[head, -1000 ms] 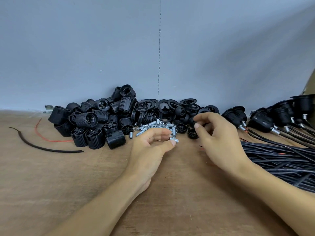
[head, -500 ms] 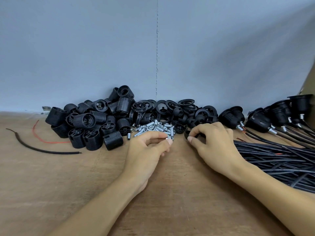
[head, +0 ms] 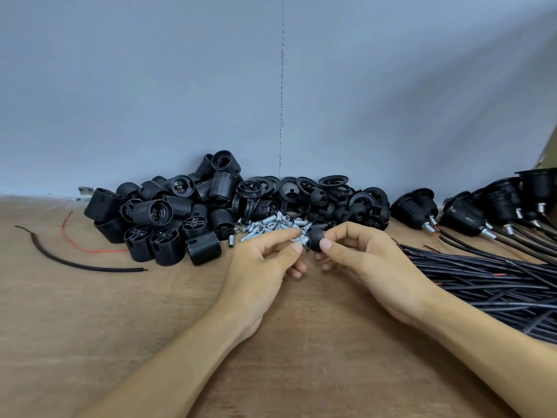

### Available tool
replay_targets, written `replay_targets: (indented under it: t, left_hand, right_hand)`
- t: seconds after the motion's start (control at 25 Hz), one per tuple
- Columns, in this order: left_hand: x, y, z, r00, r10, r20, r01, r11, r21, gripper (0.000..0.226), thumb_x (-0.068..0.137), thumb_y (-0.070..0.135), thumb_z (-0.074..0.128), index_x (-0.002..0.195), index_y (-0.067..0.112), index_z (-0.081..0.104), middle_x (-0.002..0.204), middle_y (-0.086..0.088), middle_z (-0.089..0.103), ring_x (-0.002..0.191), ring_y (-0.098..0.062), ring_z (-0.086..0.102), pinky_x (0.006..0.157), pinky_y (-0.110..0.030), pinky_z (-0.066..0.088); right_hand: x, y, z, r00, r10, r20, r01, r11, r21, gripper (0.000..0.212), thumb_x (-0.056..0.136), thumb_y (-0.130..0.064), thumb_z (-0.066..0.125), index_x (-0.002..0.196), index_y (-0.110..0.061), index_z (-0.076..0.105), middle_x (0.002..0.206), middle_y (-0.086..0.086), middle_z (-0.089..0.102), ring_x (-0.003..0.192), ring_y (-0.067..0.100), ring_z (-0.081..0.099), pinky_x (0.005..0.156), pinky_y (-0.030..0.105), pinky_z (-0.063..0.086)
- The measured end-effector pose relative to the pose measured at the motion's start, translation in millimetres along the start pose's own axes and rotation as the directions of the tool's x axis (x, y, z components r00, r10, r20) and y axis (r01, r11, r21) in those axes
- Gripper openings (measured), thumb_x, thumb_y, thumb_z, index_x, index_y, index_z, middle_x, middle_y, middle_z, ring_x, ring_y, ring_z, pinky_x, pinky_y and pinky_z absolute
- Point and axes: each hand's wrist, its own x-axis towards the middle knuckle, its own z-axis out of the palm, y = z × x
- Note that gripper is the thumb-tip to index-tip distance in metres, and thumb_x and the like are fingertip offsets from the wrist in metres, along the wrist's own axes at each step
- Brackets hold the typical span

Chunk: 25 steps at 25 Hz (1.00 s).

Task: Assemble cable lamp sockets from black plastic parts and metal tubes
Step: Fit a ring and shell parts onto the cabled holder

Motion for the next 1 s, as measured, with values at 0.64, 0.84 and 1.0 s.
replay_targets:
  t: [0.64, 0.84, 1.0]
  left_hand:
    - [-2.7, 1.4, -4.0, 0.989, 0.148, 0.013, -0.148, 0.964, 0.222, 0.015, 0.09, 0.001, 0.072, 0.088, 0.015, 0.076, 0.074, -0.002, 0.075, 0.061, -0.011, 0.069, 0.059, -0.017, 0.052]
    - [-4.6, 3.2, -0.7, 0.984, 0.179, 0.019, -0.18, 0.97, 0.165, 0.016, 0.089, -0.002, 0.072, 0.088, 0.013, 0.076, 0.076, -0.004, 0.076, 0.063, -0.011, 0.07, 0.061, -0.016, 0.053]
    - [-3.3, 5.0, -2.8, 0.98, 0.197, 0.037, -0.201, 0.963, 0.177, 0.017, 0.088, -0.001, 0.073, 0.088, 0.016, 0.077, 0.079, -0.002, 0.076, 0.066, -0.012, 0.071, 0.062, -0.017, 0.054]
  right_hand:
    - [0.5, -6.4, 0.4, 0.997, 0.061, 0.043, -0.05, 0.974, -0.22, 0.038, 0.095, -0.055, 0.057, 0.088, -0.021, 0.072, 0.061, -0.002, 0.066, 0.047, 0.013, 0.051, 0.047, 0.023, 0.041]
    - [0.8, -8.9, 0.1, 0.977, 0.198, 0.078, -0.188, 0.974, -0.124, 0.072, 0.082, -0.083, 0.047, 0.065, -0.017, 0.071, 0.065, 0.015, 0.067, 0.04, 0.018, 0.048, 0.038, 0.022, 0.034]
    - [-0.2, -3.1, 0.3, 0.984, 0.163, 0.076, -0.148, 0.973, -0.176, 0.071, 0.084, -0.079, 0.052, 0.081, -0.01, 0.068, 0.062, 0.008, 0.063, 0.041, 0.017, 0.049, 0.038, 0.023, 0.035]
